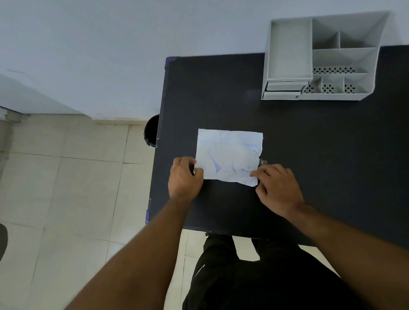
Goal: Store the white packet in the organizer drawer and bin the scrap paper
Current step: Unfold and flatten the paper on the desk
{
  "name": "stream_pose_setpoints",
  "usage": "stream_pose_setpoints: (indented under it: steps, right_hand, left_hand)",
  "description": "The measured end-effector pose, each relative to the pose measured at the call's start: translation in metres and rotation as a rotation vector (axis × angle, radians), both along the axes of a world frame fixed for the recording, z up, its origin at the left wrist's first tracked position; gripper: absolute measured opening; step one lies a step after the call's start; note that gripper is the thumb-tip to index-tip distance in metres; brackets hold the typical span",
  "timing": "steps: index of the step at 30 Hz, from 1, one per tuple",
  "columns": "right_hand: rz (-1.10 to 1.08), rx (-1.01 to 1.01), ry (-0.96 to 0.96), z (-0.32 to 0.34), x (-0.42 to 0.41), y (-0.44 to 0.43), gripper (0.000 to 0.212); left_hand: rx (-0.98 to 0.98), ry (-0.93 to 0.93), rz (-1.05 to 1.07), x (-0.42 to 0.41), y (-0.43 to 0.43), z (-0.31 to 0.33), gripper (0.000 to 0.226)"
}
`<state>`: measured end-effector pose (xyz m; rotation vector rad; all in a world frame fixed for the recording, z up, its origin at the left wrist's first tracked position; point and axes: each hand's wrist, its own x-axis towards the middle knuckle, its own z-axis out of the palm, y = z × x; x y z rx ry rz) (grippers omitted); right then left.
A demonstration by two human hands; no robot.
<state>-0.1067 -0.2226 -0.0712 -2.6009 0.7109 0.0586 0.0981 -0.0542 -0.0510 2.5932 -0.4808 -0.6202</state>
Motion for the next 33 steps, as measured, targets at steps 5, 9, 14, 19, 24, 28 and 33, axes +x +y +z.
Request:
stream_pose_setpoints:
  steps: [5, 9, 14, 19, 24, 28, 33]
  right_hand:
    - [-0.332, 0.130, -0.083, 0.007, 0.019, -0.010, 0.038]
    - [-0.482, 0.279, 0.029, 0.004, 0.033, -0.023, 0.050]
    - [-0.593, 0.426, 0.063, -0.003, 0.036, -0.027, 0.046]
    - [-0.713, 0.472, 0.033, -0.006, 0.029, -0.024, 0.015]
    - [-0.843, 0.591, -0.007, -0.004, 0.031, -0.028, 0.009]
    - [-0.894, 0.604, 0.009, 0.001, 0.031, -0.031, 0.020]
    - [-0.917, 0.610, -0.010, 0.008, 0.029, -0.032, 0.025]
  left_hand:
    - [0.003, 0.127, 0.126, 0.021, -0.037, -0.002, 0.043]
    - [0.043, 0.247, 0.172, 0.034, -0.056, -0.006, 0.029]
    - [0.044, 0.294, 0.214, 0.036, -0.062, -0.006, 0.016]
    - [-0.075, 0.257, 0.291, 0.035, -0.061, 0.002, 0.013]
    - [-0.230, 0.282, 0.298, 0.034, -0.068, 0.024, 0.020]
    - [-0.317, 0.319, 0.209, 0.032, -0.088, 0.052, 0.027]
    - [-0.374, 0.315, 0.012, 0.012, -0.115, 0.093, 0.030]
